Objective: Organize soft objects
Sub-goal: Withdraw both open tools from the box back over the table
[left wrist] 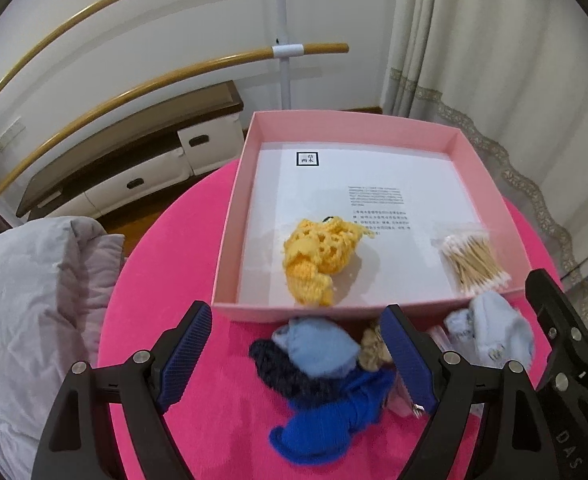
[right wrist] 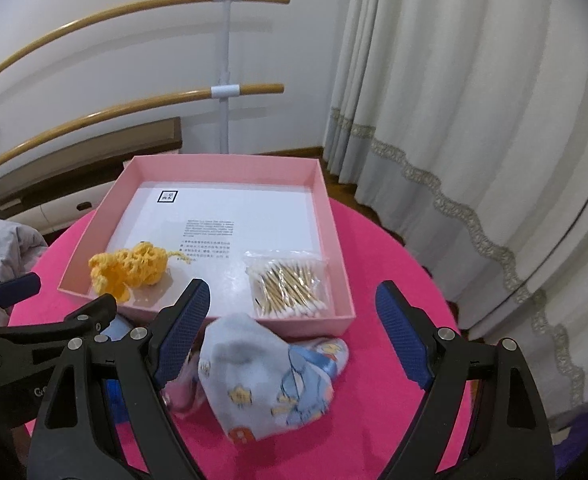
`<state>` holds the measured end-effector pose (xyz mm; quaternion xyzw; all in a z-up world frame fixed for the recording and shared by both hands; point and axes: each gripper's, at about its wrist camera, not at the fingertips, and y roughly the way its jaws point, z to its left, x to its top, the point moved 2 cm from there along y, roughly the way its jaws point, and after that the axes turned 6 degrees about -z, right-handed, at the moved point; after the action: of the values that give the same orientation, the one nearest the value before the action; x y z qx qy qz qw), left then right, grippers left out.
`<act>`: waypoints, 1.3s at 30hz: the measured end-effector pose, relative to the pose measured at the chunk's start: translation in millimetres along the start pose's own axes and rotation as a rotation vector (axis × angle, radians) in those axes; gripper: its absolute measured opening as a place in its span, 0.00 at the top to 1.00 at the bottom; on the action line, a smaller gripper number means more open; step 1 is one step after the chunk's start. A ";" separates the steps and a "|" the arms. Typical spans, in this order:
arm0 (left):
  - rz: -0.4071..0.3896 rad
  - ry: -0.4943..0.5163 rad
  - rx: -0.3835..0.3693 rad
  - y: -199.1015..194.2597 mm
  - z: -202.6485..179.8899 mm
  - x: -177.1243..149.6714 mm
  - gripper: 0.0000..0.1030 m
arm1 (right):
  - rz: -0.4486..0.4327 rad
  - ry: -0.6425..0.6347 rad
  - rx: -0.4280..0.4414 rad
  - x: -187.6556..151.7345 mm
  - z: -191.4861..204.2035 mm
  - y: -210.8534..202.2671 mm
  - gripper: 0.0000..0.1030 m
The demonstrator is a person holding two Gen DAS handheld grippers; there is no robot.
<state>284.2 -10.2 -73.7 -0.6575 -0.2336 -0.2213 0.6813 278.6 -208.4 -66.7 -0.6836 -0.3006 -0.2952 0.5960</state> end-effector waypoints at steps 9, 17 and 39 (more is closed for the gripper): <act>-0.092 -0.008 0.036 -72.3 -3.1 -30.3 0.19 | -0.057 0.029 -0.011 -15.2 -8.1 -53.1 0.19; -0.203 0.003 0.028 -141.7 -11.3 -58.1 0.19 | -0.135 0.069 -0.026 -31.0 -21.4 -107.0 0.19; -0.366 0.026 -0.027 -248.0 -17.4 -106.8 0.19 | -0.297 0.116 -0.120 -43.6 -49.2 -180.4 0.10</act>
<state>49.0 -37.5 57.3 -0.6102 -0.3375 -0.3531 0.6237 110.7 -240.1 20.7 -0.6479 -0.3452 -0.4366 0.5201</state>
